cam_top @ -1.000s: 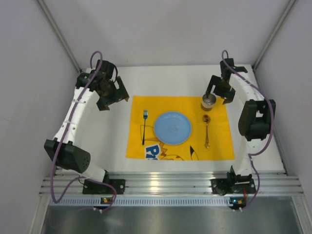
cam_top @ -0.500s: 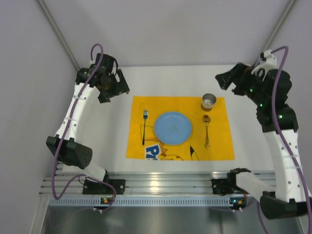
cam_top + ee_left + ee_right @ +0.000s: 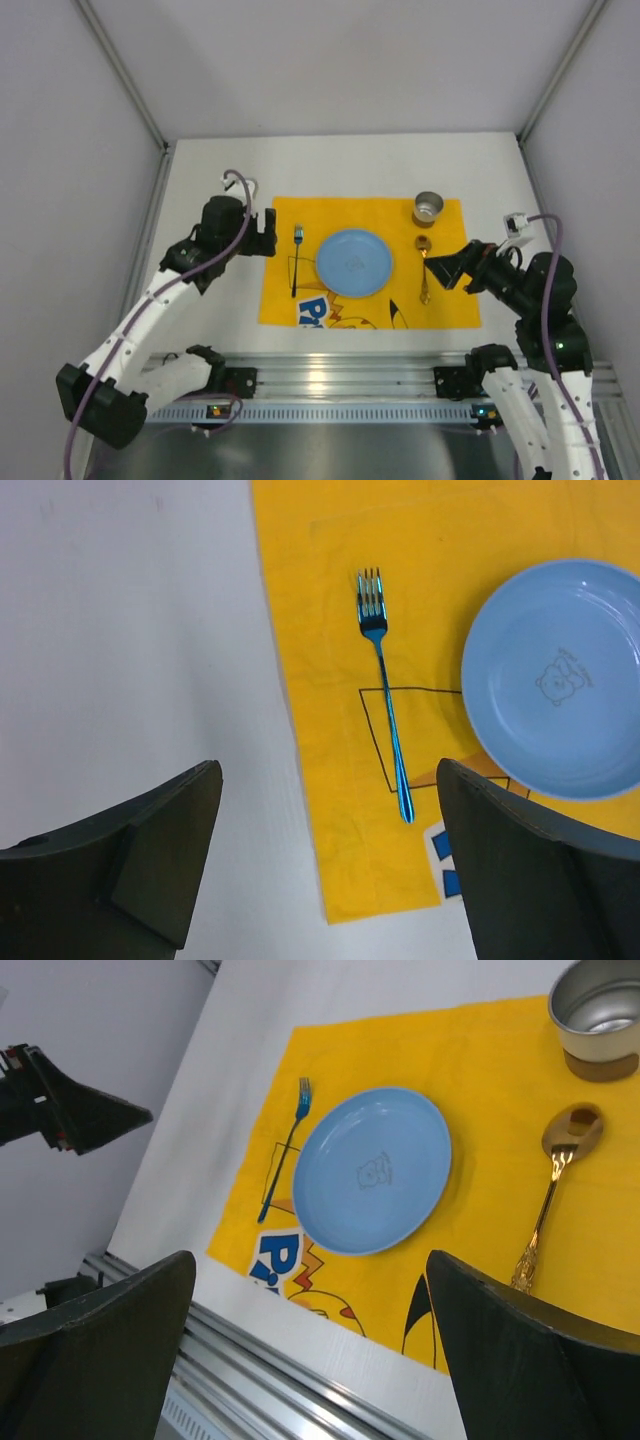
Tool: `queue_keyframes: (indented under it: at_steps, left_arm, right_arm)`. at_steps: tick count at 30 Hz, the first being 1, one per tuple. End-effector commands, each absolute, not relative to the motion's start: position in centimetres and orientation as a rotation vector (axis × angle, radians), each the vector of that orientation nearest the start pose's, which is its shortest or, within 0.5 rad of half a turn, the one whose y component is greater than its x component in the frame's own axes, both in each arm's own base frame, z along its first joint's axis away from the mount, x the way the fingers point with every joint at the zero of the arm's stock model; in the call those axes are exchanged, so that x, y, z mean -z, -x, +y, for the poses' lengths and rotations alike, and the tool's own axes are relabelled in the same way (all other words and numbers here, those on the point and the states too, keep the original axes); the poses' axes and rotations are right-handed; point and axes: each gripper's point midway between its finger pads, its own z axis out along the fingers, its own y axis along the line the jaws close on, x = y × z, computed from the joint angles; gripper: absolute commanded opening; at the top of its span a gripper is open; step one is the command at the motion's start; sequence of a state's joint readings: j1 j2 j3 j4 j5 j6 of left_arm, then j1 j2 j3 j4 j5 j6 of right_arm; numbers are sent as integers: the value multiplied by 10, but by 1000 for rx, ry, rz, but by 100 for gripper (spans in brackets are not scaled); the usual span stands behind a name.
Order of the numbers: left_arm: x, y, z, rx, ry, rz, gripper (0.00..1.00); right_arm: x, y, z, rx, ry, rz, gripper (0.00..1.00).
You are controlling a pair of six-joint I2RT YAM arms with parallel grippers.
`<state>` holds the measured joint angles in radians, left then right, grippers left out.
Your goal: Set the dinner table for one person
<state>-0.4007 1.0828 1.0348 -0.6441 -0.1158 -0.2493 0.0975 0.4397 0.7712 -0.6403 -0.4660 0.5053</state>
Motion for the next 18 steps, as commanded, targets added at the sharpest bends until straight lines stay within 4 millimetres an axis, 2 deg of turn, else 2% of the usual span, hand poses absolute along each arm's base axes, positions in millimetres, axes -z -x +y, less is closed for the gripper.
queue_keyframes:
  at_steps: [1, 2, 4, 7, 10, 12, 15, 16, 18]
  left_arm:
    - [-273, -320, -98, 105, -150, 1829, 94]
    - [-262, -319, -90, 69, -114, 1824, 95]
    - [-271, -316, -90, 105, -94, 1749, 94]
    - [-270, -311, -99, 165, -125, 1717, 93]
    - [-252, -304, -91, 155, -71, 1759, 92]
    - [-247, -301, -86, 145, -54, 1756, 92]
    - [-232, -294, -81, 135, -44, 1736, 96]
    - [-212, -290, -78, 122, -53, 1760, 97]
    - [-194, -292, -77, 108, -62, 1761, 97]
  right_arm:
    - [-264, -177, 121, -869, 12, 1902, 100]
    - [-262, -178, 121, -867, 1, 1910, 100]
    - [-259, -181, 119, -860, -21, 1929, 100]
    - [-257, -182, 114, -828, -63, 1935, 100]
    - [-260, -180, 113, -832, -79, 1929, 100]
    - [-260, -180, 113, -834, -80, 1931, 100]
    - [-262, -177, 115, -848, -65, 1916, 100]
    - [-264, -177, 116, -853, -60, 1909, 100]
    - [-266, -175, 116, -859, -57, 1896, 100]
